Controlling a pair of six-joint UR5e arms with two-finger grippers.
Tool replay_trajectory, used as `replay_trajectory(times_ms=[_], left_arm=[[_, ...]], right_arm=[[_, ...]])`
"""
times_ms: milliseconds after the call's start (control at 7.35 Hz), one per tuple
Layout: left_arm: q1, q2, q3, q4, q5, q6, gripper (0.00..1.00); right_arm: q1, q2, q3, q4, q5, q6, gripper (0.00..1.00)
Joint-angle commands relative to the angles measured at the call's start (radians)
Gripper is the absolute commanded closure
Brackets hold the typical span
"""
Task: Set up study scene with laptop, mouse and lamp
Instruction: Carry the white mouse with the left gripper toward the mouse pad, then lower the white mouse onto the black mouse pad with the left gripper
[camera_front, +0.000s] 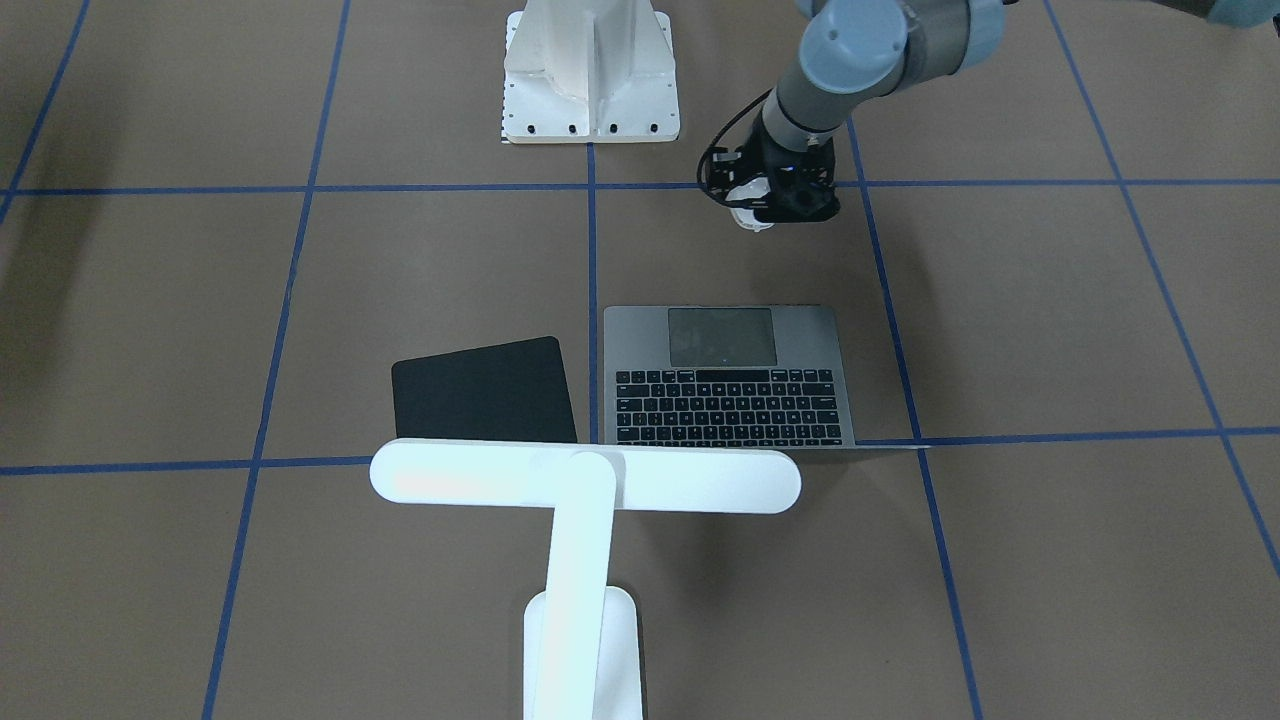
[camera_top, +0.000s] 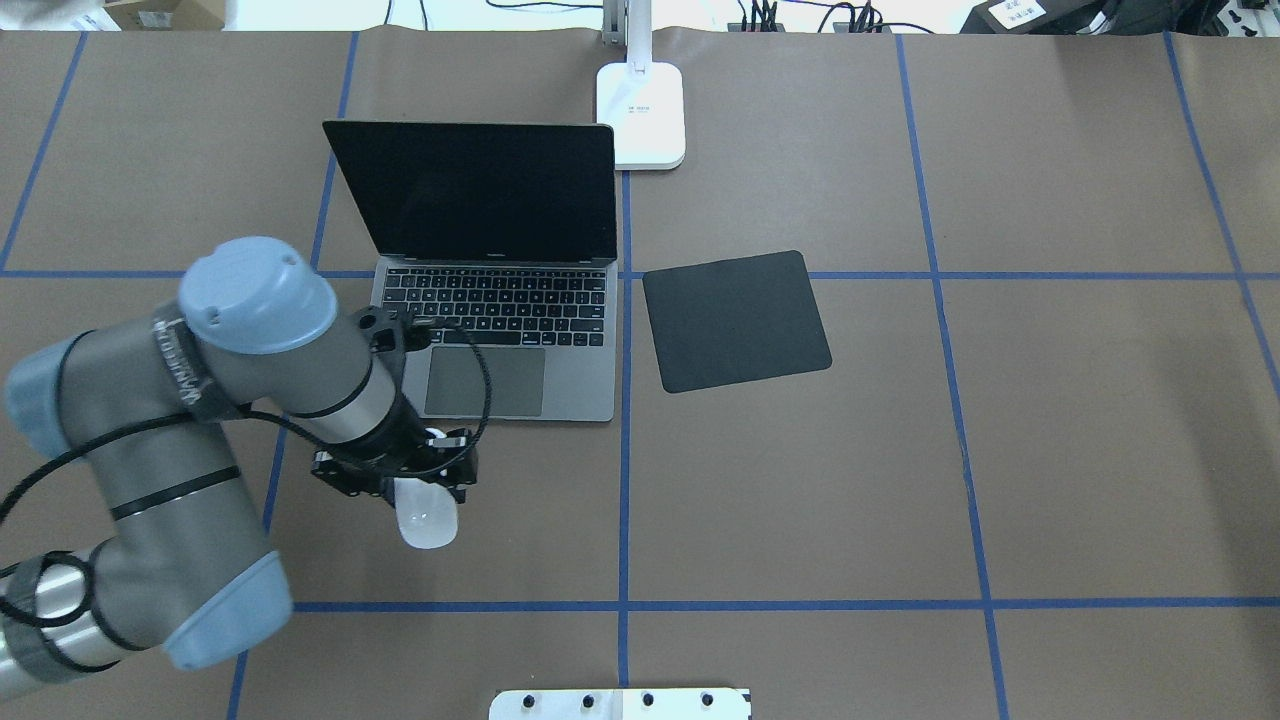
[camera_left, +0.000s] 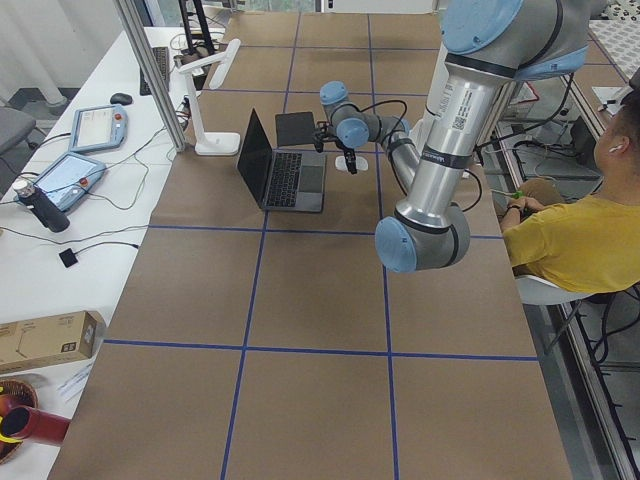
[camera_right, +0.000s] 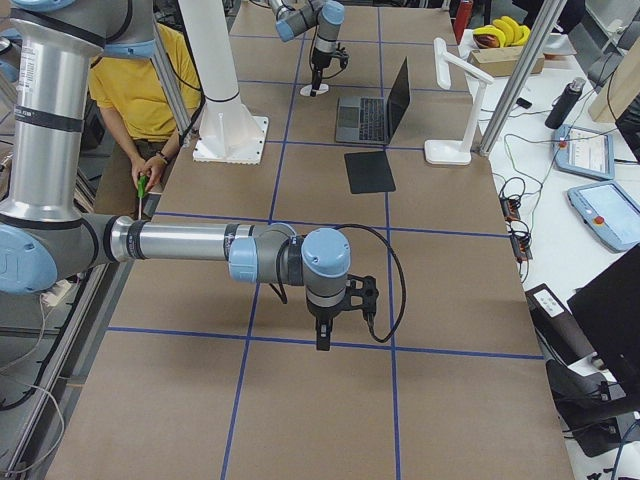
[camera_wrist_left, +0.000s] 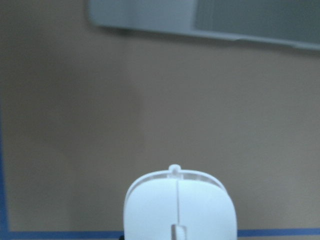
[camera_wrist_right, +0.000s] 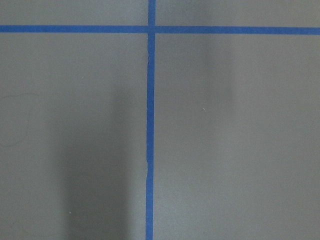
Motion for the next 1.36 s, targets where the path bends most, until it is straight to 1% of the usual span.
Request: replay_trajectory(times_ms=[0, 136, 272, 544, 680, 816, 1088, 1224], left_arm=[[-0.009, -0.256, 0.234, 0.029, 0.039, 0.0, 0.75], [-0.01, -0.374, 0.362, 0.029, 0.051, 0.0, 0.75], [-0.014, -0.506, 0.528, 0.029, 0.053, 0.0, 0.75], [-0.018, -0.616, 0.684, -0.023, 0.064, -0.003, 0.75], [-0.027, -0.712, 0.863, -0.118, 0.071, -0.011, 0.75], [-0.038, -0.733, 0.937, -0.184, 0.071, -0.009, 0.75], [-0.041, -0.747, 0.99, -0.23, 0.131, -0.012, 0.75], [-0.041, -0.754, 1.018, -0.27, 0.136, -0.014, 0.72]], right_arm=[[0.003, 0.01, -0.005, -0.013, 0.0, -0.005, 0.0], [0.003, 0.01, -0.005, -0.013, 0.0, -0.005, 0.0], [0.003, 0.01, -0.008, -0.013, 0.0, -0.005, 0.0], [0.003, 0.008, -0.008, -0.016, 0.0, -0.005, 0.0], [0.003, 0.008, -0.008, -0.015, 0.0, -0.005, 0.0], [0.003, 0.008, -0.008, -0.016, 0.0, -0.005, 0.0], [0.003, 0.007, -0.008, -0.015, 0.0, -0.005, 0.0], [0.003, 0.007, -0.008, -0.016, 0.0, -0.005, 0.0]])
